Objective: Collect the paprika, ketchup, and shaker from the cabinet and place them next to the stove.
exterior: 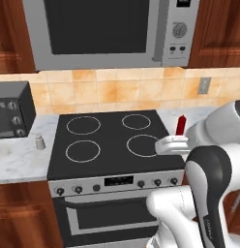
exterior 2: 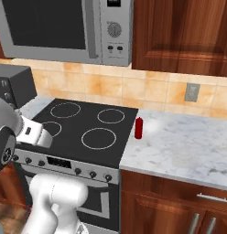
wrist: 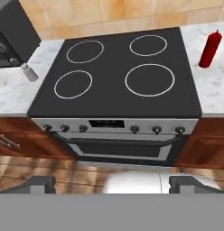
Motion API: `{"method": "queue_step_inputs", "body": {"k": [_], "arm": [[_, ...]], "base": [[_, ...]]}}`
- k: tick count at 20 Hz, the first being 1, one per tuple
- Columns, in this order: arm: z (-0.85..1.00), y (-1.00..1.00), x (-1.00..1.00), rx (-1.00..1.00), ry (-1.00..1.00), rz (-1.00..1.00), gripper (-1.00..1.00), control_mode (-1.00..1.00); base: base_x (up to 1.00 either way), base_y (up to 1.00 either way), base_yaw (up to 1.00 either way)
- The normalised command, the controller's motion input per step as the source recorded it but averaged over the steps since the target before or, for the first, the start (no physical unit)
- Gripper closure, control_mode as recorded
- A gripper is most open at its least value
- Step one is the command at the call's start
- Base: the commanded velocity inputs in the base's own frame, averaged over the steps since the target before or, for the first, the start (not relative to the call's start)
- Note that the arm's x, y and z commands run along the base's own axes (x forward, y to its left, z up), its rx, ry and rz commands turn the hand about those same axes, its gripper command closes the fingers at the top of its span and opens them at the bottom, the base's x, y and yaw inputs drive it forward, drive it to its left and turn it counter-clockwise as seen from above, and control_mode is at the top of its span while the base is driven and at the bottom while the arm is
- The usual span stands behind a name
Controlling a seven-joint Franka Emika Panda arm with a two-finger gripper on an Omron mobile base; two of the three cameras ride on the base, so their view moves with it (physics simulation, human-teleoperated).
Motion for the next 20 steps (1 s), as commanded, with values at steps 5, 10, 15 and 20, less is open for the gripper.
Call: {"method": "queue_step_inputs", "body": {"k": [5,10,15,20], "arm": [[0.0,0.0,0.0,0.0,0.0,0.0,-1.0,1.0],[0.0,0.0,0.0,0.0,0.0,0.0,-1.0,1.0],[0.0,0.0,0.0,0.0,0.0,0.0,-1.0,1.0],[0.0,0.0,0.0,0.0,0.0,0.0,-1.0,1.0]], "base": [[-0.77,0.74,0.28],[-0.46,0.76,0.4],[-0.14,0.77,0.49],[-0.03,0.73,0.52]]}}
